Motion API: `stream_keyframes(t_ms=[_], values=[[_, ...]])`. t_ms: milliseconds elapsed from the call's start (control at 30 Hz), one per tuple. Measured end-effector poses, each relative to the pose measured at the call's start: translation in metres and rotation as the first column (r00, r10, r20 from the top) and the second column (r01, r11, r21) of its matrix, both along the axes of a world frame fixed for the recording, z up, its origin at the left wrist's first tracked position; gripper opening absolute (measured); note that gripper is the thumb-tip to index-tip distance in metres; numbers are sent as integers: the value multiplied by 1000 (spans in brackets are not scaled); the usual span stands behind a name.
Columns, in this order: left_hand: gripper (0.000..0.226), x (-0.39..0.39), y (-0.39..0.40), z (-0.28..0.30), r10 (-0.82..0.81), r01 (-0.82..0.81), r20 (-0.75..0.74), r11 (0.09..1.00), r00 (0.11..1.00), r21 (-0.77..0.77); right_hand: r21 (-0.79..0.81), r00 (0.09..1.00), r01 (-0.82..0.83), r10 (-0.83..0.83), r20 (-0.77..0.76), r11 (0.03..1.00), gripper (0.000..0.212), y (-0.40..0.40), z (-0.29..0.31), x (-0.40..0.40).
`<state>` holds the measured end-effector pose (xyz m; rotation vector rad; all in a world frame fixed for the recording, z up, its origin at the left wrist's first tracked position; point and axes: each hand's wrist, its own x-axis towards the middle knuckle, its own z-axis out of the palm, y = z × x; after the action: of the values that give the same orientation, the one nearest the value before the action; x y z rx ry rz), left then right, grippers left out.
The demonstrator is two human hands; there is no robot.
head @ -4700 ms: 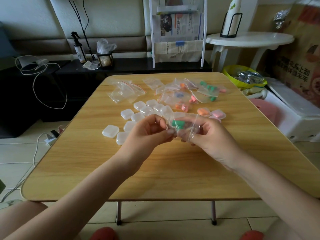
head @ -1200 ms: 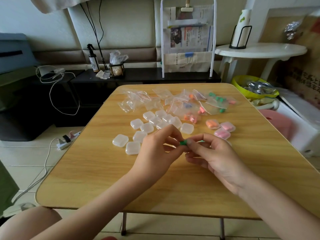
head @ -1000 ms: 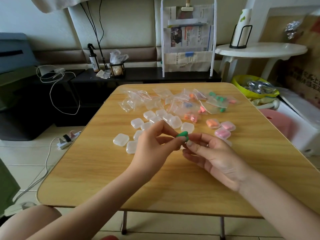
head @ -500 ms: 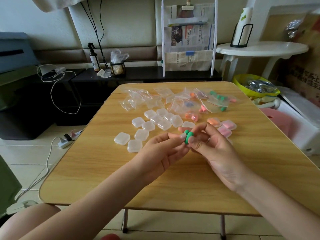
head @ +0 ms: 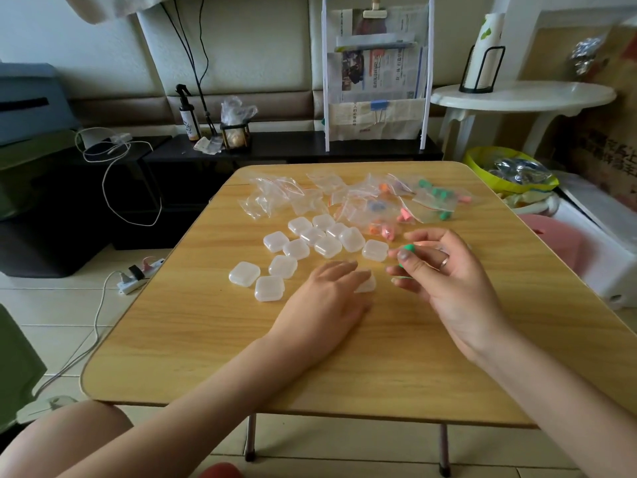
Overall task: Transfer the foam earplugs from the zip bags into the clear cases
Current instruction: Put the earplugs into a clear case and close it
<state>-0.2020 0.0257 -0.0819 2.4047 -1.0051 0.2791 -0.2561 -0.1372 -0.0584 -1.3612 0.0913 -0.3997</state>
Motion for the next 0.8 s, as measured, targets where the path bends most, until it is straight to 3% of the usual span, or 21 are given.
stream_keyframes(t_ms=[200, 300, 400, 500, 567, 633, 800], values=[[27, 2, 1, 1, -7, 4, -16, 989, 1000, -144, -290, 998, -40, 23, -62, 956, 9, 0, -7, 0], [28, 2, 0, 3, 19, -39, -69, 957, 997, -288, -448, 993, -26, -29, -116, 894, 17, 2, -12, 1], [34, -1, 0, 4, -10, 2, -23, 942, 1000, -337, -516, 988, -44, -38, -147, 856, 25, 3, -18, 2], [35, -8, -2, 6, -32, 34, 13, 930, 999, -365, -587, 987, -86, -12, -162, 805, 19, 6, -15, -1], [36, -10, -2, 8, -41, 37, -3, 918, 999, -395, -618, 978, -162, 42, -204, 769, 33, 8, -10, -4], [37, -12, -2, 12, -50, -4, -109, 893, 993, -451, -649, 974, -205, 88, -208, 732, 44, 8, -8, -6], [20, -9, -1, 17, -142, -178, -450, 783, 882, -596, -685, 983, -181, 118, -138, 706, 43, 1, -13, -3]])
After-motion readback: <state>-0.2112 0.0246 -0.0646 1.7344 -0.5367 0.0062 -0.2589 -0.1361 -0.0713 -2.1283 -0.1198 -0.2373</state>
